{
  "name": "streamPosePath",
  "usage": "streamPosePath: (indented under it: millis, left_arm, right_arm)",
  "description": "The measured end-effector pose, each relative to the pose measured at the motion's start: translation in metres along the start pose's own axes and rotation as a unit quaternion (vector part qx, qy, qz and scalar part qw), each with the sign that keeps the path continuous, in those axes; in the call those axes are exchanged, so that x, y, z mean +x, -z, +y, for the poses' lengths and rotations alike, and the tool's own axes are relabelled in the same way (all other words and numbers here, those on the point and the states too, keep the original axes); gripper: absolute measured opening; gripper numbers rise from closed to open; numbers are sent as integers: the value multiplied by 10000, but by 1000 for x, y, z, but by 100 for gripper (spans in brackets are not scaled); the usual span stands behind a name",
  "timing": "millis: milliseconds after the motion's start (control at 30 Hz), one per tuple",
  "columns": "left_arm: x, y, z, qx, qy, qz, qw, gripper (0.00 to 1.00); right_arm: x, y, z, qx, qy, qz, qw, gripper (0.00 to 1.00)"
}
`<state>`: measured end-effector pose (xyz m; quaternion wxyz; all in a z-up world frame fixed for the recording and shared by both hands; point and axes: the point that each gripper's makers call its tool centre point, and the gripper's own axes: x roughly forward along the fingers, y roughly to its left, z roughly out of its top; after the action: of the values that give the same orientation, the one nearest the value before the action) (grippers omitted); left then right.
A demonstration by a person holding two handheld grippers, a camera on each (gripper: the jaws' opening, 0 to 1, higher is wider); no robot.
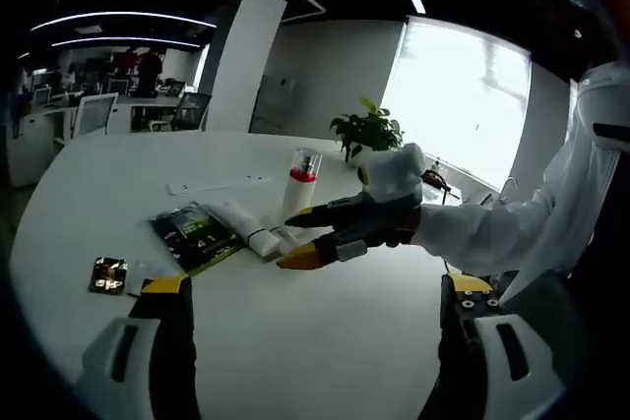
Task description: Arrange the skincare products in the storage area until every visible bottle or jar stands upright without overlapping.
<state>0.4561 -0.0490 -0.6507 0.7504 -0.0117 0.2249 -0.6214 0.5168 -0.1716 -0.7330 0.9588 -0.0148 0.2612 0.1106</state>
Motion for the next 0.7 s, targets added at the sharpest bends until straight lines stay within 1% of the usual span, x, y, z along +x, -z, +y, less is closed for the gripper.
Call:
streamPosePath:
  millis: [67,100,167,300,400,533,600,700]
  left_arm:
    - [0,0,0,-21,-2,-26,10000,99]
    - [-1,0,0,-23,10,-45,10000,99]
    - [-1,0,0,-37,27,-69,10000,99]
    - [-2,-1,-2,-46,66,-124,9999,99]
    - [-3,-1,-3,-75,101,-155,9998,99]
    - [-4,-2,-4,-69,122,-171,9998,99]
    - [-5,-4,-4,-57,138,-203,9997,98]
    - [-8,-8,-4,-44,130,-280,9995,98]
  right_arm:
    - [7,0,-5,-24,142,26,9999,49]
    - [10,1,-6,-32,178,44,9998,48]
    - [17,1,-11,-47,305,64,9995,49]
    - [29,0,-20,-114,601,-14,9981,50]
    - [36,-1,-25,-328,789,6,9963,50]
    - [46,-3,-30,-262,926,-10,9954,50]
    - [50,-4,-35,-268,1051,25,9941,49]
    - [56,-6,-41,-342,1186,87,9923,44]
